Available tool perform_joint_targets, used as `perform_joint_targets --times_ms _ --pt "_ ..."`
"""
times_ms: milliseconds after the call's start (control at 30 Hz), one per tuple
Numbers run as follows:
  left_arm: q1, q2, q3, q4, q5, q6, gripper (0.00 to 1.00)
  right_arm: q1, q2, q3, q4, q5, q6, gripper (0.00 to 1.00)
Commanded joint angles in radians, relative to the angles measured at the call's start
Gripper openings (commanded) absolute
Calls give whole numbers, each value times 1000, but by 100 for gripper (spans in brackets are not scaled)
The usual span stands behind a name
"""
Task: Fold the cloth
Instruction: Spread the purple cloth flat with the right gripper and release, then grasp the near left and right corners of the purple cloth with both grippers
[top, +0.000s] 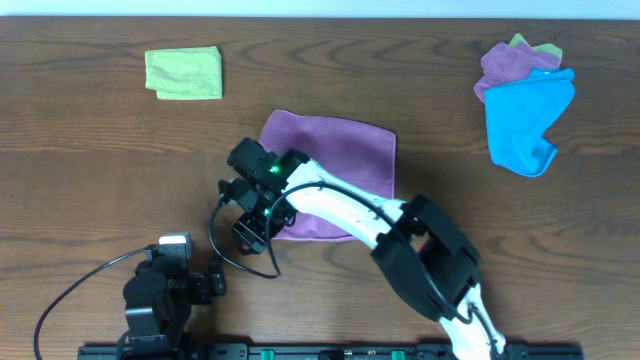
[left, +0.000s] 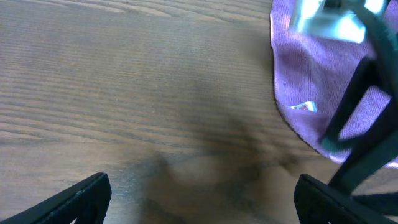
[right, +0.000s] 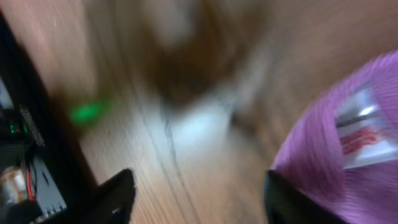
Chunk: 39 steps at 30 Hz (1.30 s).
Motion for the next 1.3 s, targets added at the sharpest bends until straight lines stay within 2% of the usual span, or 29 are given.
perform_joint_targets --times_ms 0,100,200,433,667,900,967,1067,1167,1267 --pt "-4 -6 -10 1 16 -31 95 -24 -109 12 15 97 66 78" --pt "-4 -6 -8 1 25 -95 95 -58 -178 12 24 193 103 80" --pt "-4 -4 8 1 82 -97 95 -106 -245 12 15 282 141 81" --pt "-4 87 134 -4 119 -97 95 -225 -310 12 -72 294 183 80" --pt "-4 467 367 -21 158 -101 95 -297 -334 12 -214 290 230 77" --pt "-4 887 694 -149 251 -101 95 -310 -399 -17 -239 292 249 75" --pt "-4 1004 772 -166 347 -110 95 -338 -451 -73 -235 291 263 75" --pt "-4 1078 785 -152 475 -113 95 -384 -529 -176 -214 290 283 75" --pt "-4 1141 784 -132 543 -126 95 -447 -633 -310 -182 267 311 76" --pt "-4 1199 784 -117 546 -201 95 -513 -756 -454 -127 223 349 76"
